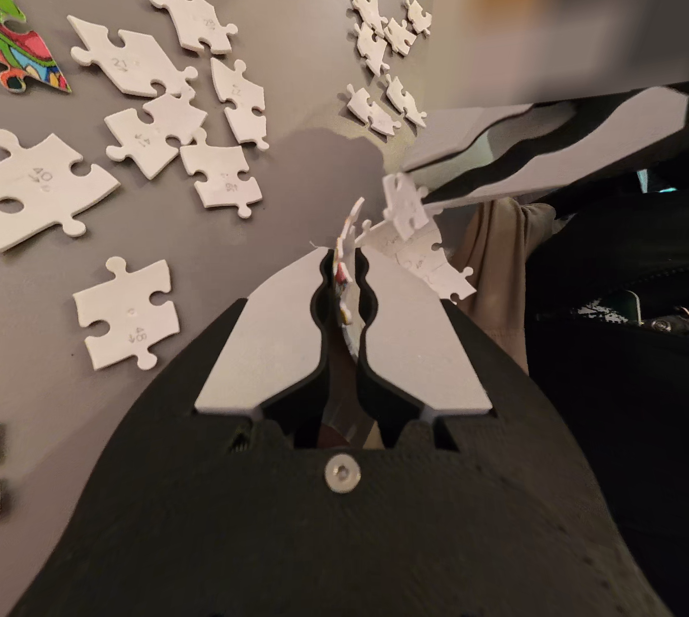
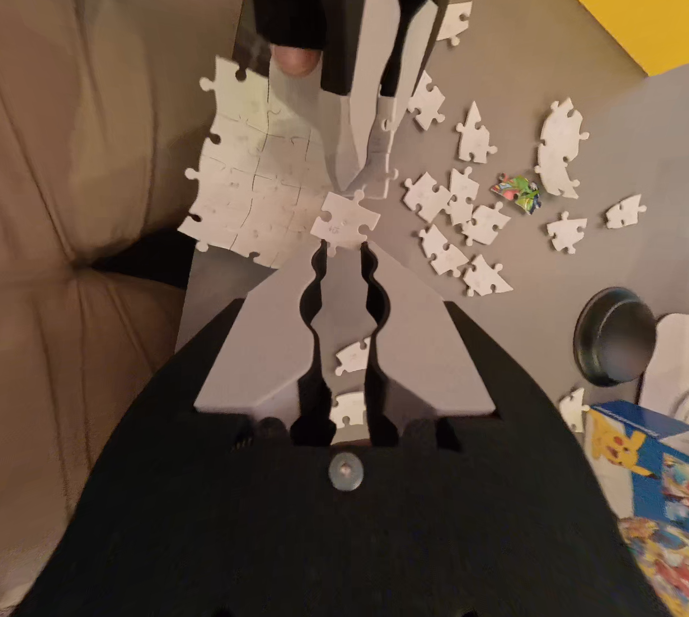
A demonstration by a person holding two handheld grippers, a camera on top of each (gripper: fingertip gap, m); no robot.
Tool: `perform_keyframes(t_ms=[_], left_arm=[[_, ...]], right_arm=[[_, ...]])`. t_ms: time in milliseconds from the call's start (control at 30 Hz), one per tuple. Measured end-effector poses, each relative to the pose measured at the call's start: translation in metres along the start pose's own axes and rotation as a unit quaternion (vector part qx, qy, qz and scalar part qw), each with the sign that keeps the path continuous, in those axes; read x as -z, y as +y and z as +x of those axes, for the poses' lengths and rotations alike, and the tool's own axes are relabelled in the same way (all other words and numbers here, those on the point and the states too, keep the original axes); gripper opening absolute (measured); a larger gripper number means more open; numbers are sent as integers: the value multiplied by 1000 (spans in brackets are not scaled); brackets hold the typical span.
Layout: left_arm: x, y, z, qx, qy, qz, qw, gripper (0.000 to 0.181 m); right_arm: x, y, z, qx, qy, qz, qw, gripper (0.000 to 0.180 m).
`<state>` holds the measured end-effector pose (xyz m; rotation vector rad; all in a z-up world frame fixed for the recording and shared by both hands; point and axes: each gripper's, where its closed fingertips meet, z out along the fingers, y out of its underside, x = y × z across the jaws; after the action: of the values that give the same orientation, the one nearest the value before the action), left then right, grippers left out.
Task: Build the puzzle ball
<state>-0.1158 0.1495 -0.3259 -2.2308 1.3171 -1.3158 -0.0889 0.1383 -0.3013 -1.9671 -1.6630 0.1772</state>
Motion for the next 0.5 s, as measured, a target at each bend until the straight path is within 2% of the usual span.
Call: perform_keyframes(t_ms=[33,500], left_arm=[[0,0,0,0,1,0,1000,10],[-2,-1,4,18,21,3,1000,13]], right_arm=[[-3,1,-1,14,5,-10,1000,16],[-10,4,9,91,83,-46,991,17]])
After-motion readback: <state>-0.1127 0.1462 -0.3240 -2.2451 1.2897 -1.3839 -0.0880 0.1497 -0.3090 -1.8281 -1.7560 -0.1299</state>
